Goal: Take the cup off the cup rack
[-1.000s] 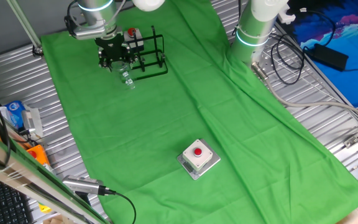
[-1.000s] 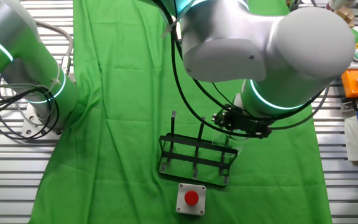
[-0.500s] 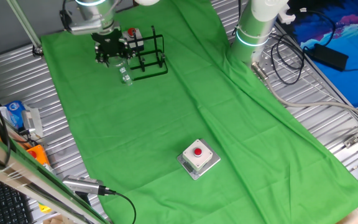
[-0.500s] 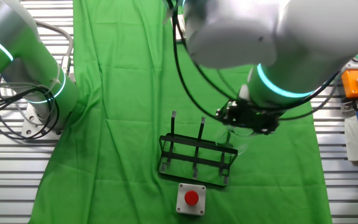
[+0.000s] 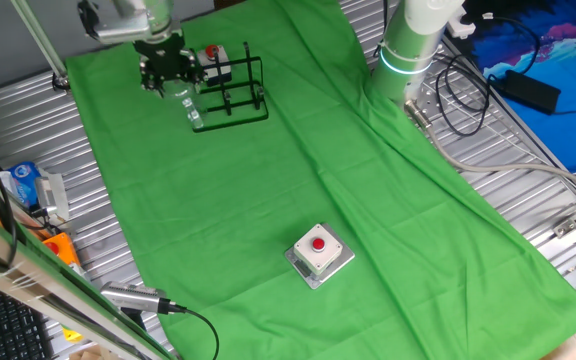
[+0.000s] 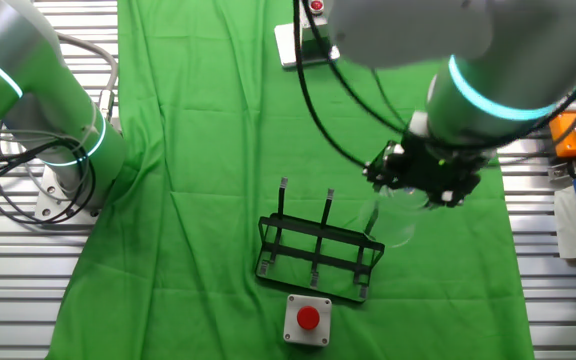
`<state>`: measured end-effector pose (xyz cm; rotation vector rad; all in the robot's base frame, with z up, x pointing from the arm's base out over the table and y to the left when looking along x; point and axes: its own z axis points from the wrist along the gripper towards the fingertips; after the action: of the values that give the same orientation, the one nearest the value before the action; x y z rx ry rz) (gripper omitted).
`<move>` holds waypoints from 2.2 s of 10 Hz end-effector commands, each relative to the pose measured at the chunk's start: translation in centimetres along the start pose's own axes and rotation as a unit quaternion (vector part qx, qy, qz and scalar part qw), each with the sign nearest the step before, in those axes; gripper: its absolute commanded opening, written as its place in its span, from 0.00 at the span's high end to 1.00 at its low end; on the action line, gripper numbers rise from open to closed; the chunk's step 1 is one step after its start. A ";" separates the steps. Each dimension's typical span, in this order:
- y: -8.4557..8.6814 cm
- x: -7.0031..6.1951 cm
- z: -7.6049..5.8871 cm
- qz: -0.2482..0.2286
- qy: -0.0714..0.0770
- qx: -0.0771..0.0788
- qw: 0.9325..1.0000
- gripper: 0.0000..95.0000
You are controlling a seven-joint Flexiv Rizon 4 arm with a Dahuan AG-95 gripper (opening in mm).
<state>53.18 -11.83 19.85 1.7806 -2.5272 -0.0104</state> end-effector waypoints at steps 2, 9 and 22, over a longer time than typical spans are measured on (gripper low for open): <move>0.5 -0.8 -1.8 0.025 0.000 -0.009 1.000 1.00; 0.2 -4.4 -5.7 0.078 0.010 -0.015 0.997 1.00; 1.7 -11.0 0.6 0.164 -0.069 -0.112 0.978 1.00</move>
<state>55.51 -1.11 19.42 1.3256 -2.7211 -0.3819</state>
